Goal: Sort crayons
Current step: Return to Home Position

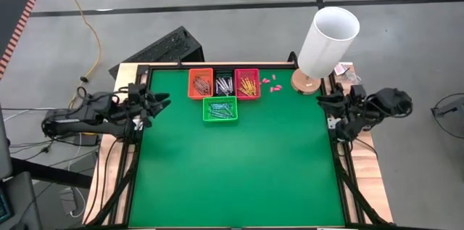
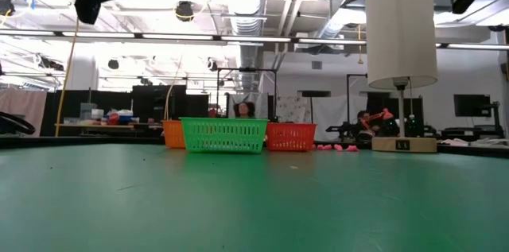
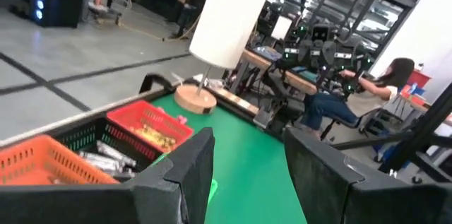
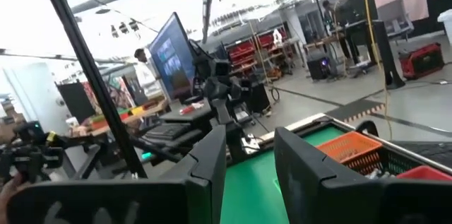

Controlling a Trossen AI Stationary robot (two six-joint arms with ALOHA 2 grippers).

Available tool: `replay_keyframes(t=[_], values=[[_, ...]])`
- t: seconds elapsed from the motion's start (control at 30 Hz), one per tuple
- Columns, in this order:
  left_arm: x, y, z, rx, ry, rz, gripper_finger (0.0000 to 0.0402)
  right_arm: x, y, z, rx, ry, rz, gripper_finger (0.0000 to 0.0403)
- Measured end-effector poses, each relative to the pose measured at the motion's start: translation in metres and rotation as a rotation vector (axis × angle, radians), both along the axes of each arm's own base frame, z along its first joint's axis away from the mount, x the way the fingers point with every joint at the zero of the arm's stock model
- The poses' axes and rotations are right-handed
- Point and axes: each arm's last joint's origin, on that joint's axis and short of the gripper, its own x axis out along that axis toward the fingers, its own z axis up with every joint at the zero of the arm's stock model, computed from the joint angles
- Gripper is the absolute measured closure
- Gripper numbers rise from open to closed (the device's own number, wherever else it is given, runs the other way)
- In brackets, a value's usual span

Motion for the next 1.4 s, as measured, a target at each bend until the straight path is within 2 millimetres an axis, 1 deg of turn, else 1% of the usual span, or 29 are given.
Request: replay_keyframes(t=[0.13, 0.27, 0.43, 0.57, 0.67, 0.93, 1.07, 1.23, 1.3, 1.4], values=[[0.008, -0.001, -0.016, -0.036, -0.01, -0.016, 0.0239, 0.006, 0.003, -0.008, -0.003, 0.006, 0.003, 0.028], [0.018, -0.004, -0.042, -0.063, -0.043, -0.058, 0.0239, 0.011, 0.006, -0.015, 0.0, -0.008, 0.018, 0.028], [0.025, -0.011, -0.067, -0.091, -0.131, -0.123, 0.0239, 0.018, 0.01, -0.024, 0.017, -0.054, 0.034, 0.028], [0.026, -0.017, -0.08, -0.092, -0.166, -0.162, 0.0239, 0.025, 0.013, -0.035, 0.014, -0.073, 0.043, 0.028], [0.026, -0.021, -0.088, -0.081, -0.14, -0.156, 0.0239, 0.028, 0.015, -0.042, 0.021, -0.096, 0.047, 0.028], [0.024, -0.033, -0.09, -0.044, -0.109, -0.225, 0.0239, 0.037, 0.019, -0.064, -0.023, -0.135, 0.028, 0.028], [0.022, -0.036, -0.09, -0.028, -0.091, -0.176, 0.0239, 0.041, 0.021, -0.076, -0.032, -0.125, 0.027, 0.028], [0.02, -0.04, -0.09, 0.028, -0.069, -0.157, 0.0239, 0.045, 0.023, -0.092, -0.038, -0.104, 0.029, 0.028], [0.02, -0.04, -0.084, 0.038, -0.068, -0.157, 0.0239, 0.046, 0.023, -0.095, -0.029, -0.08, 0.035, 0.028], [0.018, -0.039, -0.069, 0.032, -0.081, -0.16, 0.0239, 0.048, 0.024, -0.101, -0.006, -0.026, 0.048, 0.028]])
